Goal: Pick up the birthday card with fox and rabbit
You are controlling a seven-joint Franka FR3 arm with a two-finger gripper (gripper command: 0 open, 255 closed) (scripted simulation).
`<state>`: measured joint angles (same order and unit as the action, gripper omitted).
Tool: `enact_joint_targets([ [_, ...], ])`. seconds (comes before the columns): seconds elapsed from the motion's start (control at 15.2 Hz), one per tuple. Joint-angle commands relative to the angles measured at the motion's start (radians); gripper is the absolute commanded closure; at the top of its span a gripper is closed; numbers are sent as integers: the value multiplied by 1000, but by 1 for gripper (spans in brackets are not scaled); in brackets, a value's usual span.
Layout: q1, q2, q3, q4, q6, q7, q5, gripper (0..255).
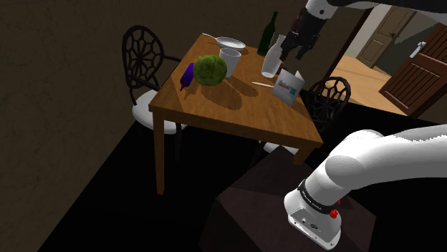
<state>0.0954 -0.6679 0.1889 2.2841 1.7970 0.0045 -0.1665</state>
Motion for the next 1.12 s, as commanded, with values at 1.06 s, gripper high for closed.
enact_joint_targets([
  [1.06, 96, 427, 342, -153, 133, -251, 23, 0],
])
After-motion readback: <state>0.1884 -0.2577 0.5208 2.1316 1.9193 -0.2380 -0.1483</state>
